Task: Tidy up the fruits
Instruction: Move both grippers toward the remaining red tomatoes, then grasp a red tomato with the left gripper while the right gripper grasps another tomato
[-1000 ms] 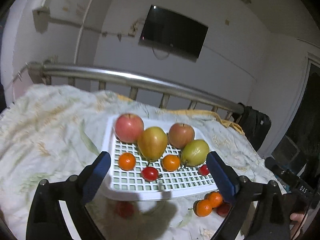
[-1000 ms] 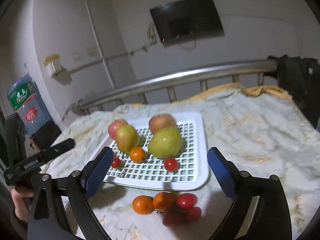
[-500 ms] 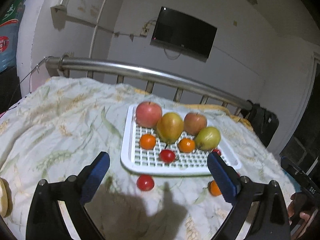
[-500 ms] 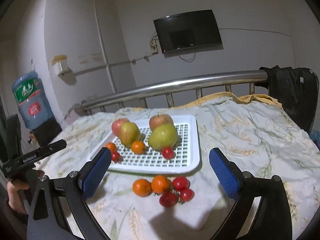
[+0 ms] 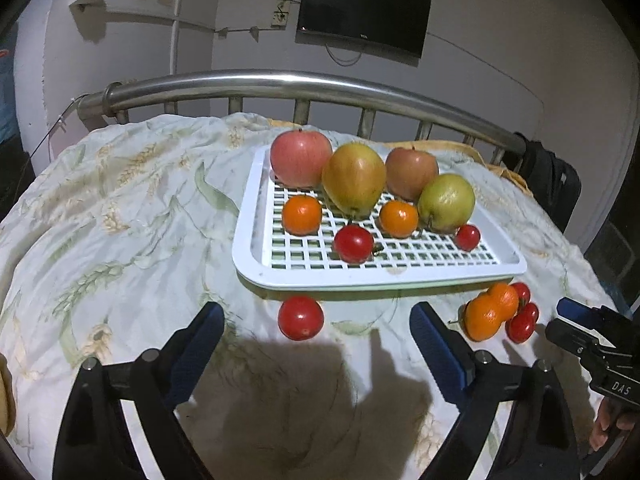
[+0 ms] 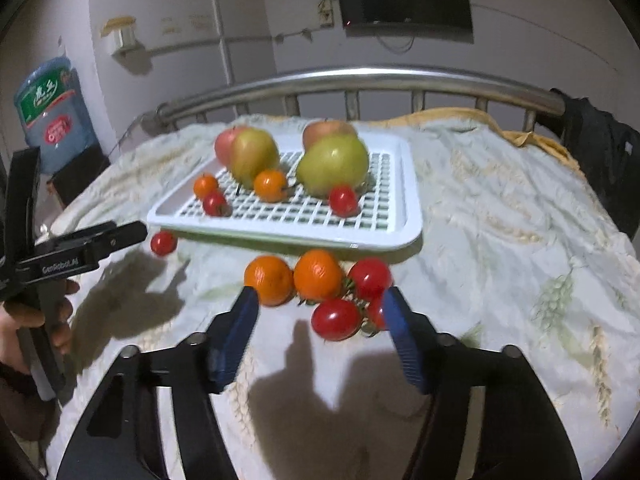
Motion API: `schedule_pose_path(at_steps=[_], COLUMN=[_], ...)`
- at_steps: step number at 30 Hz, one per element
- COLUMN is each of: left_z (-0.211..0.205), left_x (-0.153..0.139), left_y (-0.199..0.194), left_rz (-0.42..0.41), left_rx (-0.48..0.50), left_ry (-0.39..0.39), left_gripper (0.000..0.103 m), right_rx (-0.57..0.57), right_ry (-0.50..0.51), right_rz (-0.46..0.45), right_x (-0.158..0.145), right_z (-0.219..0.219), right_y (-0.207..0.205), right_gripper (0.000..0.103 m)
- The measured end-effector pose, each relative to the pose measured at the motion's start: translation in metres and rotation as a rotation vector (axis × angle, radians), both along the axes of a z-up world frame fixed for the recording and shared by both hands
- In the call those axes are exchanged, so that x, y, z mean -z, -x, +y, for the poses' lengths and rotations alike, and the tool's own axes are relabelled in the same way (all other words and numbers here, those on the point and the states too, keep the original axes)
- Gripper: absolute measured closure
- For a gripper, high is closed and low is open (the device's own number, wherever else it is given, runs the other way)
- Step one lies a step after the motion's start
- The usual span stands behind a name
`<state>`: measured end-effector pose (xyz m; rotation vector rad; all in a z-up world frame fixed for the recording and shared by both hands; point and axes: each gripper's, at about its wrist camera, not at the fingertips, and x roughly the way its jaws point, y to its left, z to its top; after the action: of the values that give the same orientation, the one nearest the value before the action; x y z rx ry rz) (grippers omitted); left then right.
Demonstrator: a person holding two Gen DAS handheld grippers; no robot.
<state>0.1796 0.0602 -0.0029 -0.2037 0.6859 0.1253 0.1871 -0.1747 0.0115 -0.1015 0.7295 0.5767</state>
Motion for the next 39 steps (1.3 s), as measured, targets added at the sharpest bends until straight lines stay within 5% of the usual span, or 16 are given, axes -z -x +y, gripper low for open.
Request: schedule_pose_path(at_steps=[3, 17, 23, 39], left_z=[0.0, 0.01, 0.02, 0.001], left_x=[0.006, 0.027, 0.036, 0.005], left_y=[-0.005, -0.029, -0.032, -0.003], left_rz=[0.022, 0.099, 0.136, 0.038], left_rx=[0.007, -0.006, -0.027, 0.062], left_ry=[0.0, 0.056, 0.114, 0.115], left_gripper=[0.016, 0.041, 0.07, 0.07], right_rx=[-0.023, -0.024, 0.008, -0.038], right_ry=[0.019, 0.129, 0.136, 0.054], right_rz=[0.018, 0.048, 0.088, 0.014], right_x=[0.006, 0.028, 0.034, 0.008], right_z=[0.004, 0.018, 0.016, 0.018], right_y=[-0.001, -0.012, -0.022, 0.004], right_gripper=[0.054, 0.061, 0.073, 0.073])
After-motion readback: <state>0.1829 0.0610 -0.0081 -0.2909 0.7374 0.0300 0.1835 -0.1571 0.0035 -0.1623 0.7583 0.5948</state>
